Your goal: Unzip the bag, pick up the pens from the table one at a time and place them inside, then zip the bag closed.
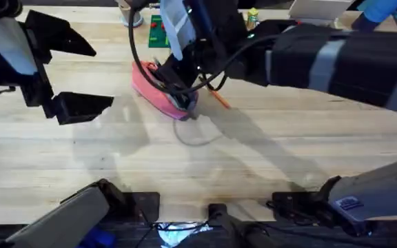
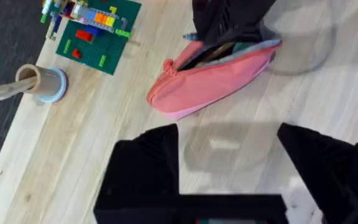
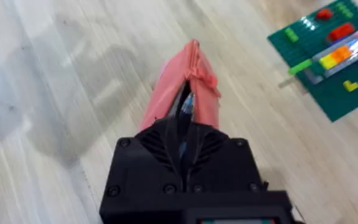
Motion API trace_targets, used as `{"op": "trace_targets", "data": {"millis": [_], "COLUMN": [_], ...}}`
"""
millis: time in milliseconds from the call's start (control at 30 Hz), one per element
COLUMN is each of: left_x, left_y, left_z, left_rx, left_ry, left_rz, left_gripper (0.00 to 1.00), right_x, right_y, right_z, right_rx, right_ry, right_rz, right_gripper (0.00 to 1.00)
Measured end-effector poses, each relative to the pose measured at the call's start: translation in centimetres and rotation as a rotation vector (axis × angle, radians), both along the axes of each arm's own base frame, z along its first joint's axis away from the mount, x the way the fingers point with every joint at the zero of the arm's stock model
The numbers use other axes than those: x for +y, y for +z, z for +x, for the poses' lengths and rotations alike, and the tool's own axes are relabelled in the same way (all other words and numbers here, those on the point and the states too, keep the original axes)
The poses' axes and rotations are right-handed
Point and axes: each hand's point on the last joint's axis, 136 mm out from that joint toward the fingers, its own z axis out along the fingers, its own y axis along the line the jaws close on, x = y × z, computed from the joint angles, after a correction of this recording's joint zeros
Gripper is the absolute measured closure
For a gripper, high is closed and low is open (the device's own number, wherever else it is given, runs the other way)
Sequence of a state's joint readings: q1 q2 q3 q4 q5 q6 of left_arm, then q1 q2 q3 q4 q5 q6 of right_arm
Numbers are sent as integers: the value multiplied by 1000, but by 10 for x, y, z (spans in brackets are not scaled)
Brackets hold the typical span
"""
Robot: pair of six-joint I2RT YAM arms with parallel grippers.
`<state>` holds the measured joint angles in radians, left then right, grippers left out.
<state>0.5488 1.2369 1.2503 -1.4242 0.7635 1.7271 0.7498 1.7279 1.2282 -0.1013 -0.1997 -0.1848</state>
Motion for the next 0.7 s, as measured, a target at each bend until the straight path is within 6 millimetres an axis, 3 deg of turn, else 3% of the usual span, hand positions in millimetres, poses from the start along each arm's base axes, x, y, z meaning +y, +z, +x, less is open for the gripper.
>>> {"op": "trace_targets", "data": {"millis": [133,700], "left_x": [0,0], "left_y": [0,0], "left_z": [0,0], "left_rx": [0,0], "left_ry": [0,0], "left_rz": [0,0], "left_gripper": [8,7], "right_x": [1,5], "right_y": [-17,-54], "right_z": [1,4], "right_rx": [26,73], "right_ry": [-1,3], "right_rz": [-24,-67], "right_gripper": [968,968]}}
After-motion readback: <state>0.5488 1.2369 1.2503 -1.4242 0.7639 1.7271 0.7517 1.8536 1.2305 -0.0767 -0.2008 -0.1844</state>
